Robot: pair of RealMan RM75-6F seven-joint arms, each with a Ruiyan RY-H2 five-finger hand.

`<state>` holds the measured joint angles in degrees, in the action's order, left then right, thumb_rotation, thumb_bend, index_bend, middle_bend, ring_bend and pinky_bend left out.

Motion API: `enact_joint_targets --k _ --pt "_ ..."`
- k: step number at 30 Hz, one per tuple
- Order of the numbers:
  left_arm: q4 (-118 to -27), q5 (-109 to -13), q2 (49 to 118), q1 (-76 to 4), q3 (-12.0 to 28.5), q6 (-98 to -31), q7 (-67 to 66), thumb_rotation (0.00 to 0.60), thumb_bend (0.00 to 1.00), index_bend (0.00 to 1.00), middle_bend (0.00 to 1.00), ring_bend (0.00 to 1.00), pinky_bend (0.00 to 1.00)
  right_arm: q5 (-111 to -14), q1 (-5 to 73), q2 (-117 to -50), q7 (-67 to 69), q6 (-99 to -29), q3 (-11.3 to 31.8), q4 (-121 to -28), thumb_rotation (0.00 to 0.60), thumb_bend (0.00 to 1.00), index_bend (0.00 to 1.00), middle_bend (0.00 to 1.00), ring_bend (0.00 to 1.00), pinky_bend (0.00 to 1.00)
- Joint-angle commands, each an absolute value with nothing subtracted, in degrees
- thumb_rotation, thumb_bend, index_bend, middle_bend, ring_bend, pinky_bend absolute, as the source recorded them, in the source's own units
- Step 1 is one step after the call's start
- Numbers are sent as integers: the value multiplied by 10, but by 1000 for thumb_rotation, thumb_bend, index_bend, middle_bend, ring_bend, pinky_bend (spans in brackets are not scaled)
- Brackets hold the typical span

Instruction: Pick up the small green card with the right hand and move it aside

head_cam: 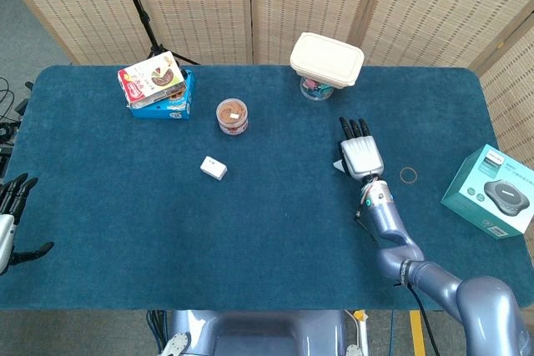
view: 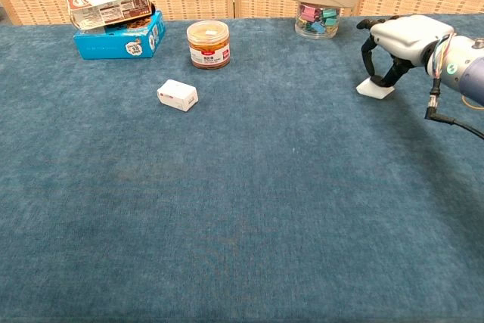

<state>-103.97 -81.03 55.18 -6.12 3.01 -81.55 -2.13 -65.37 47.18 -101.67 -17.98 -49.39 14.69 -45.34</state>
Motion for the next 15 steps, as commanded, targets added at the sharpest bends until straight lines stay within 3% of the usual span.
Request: enact_joint_targets --k 1,12,15 --pt "-1040 -810 552 -61 30 -815 -21 600 0 0 0 0 0 -657 477 -1019 -174 -496 152 -433 600 588 643 0 0 0" --pt "-1040 -813 550 -61 29 -816 -18 600 0 0 0 0 0 -655 475 -1008 -153 -532 175 -411 600 588 638 0 0 0" --pt "-1040 -817 549 -60 27 -816 -17 600 0 0 0 0 0 -663 465 -990 -146 -557 177 -446 600 588 565 0 0 0"
